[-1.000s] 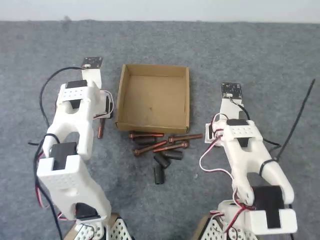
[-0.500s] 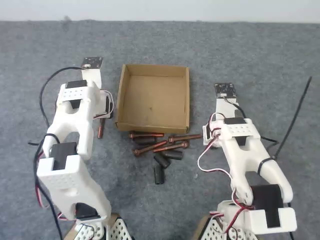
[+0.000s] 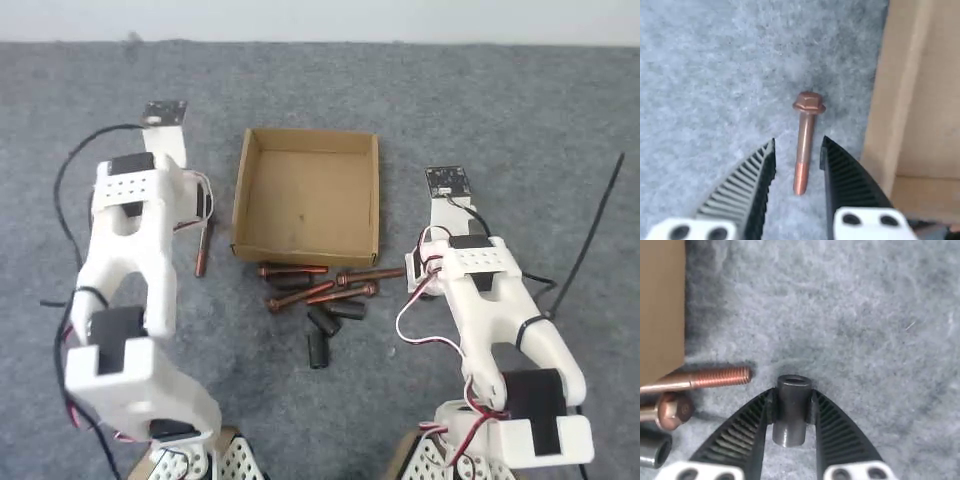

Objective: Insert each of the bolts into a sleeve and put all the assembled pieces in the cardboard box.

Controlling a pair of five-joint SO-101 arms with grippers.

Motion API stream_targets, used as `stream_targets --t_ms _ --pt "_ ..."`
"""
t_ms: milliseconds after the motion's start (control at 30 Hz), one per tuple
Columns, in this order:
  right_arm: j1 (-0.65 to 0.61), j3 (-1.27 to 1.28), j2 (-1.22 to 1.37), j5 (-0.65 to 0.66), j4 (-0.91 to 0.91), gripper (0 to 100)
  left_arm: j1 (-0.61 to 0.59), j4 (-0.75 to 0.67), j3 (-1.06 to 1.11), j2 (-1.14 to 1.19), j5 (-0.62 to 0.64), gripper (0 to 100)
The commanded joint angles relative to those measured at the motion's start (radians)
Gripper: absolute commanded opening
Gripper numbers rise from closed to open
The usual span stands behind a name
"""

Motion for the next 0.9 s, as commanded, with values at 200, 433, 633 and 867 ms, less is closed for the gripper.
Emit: stream_targets --t_ms 200,433,633,867 --pt "0.015 -0.058 -0.012 0.015 0.012 2.3 -0.005 0.003 -0.048 -0.028 -0.005 14" --pt "0.015 -0.060 -0.013 0.015 0.012 2.3 0.012 -0.087 -0.048 0.186 -0.005 14" --pt "0.015 -0.060 -0.013 0.015 0.010 2.3 0.018 -0.100 -0.102 0.230 -0.002 14" --pt "0.015 -0.060 -0.015 0.015 0.010 2.3 0.029 -0.121 -0.120 0.256 0.002 14"
